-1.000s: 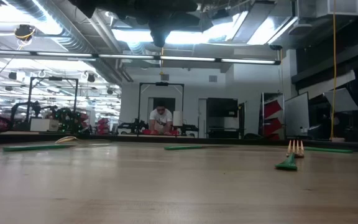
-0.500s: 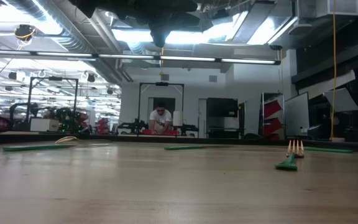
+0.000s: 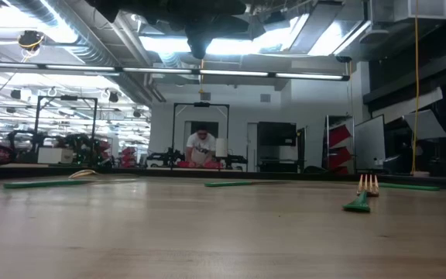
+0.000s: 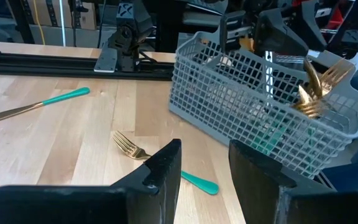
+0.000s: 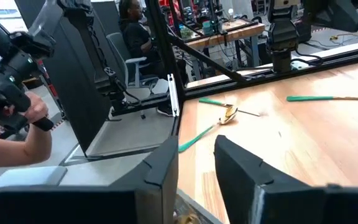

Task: Sort silverware
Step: Put the top spoon into the utensil organizer

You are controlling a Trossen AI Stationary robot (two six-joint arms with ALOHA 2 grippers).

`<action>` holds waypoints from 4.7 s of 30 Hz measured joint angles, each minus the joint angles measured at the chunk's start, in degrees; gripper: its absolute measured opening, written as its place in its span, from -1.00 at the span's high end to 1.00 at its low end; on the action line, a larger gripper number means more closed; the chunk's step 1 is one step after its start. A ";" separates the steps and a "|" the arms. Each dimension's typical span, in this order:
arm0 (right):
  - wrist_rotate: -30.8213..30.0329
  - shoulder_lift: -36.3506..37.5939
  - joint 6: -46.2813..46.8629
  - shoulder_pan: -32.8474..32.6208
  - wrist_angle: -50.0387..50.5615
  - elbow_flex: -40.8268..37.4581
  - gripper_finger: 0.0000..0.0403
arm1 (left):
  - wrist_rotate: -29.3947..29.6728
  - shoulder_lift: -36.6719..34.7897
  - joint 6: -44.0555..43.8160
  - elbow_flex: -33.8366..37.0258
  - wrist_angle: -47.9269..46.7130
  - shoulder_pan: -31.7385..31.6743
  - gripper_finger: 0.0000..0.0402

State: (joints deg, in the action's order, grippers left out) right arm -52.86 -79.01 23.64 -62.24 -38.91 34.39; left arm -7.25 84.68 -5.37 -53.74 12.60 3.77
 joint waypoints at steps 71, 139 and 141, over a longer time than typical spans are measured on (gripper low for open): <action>55.15 37.54 -3.21 81.23 66.00 0.07 0.46 | 22.01 -1.42 -3.15 10.37 -47.10 -49.41 0.37; 57.80 34.55 -7.52 85.13 65.76 0.07 0.46 | 15.82 -8.04 48.98 7.13 10.29 -7.47 0.99; 58.86 34.55 -7.57 85.13 65.64 0.07 0.46 | 16.40 -8.04 57.41 7.13 14.39 -3.56 0.98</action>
State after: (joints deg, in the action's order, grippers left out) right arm 6.00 -44.47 16.08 22.90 26.72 34.46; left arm 9.15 76.64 52.04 -46.61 26.99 0.21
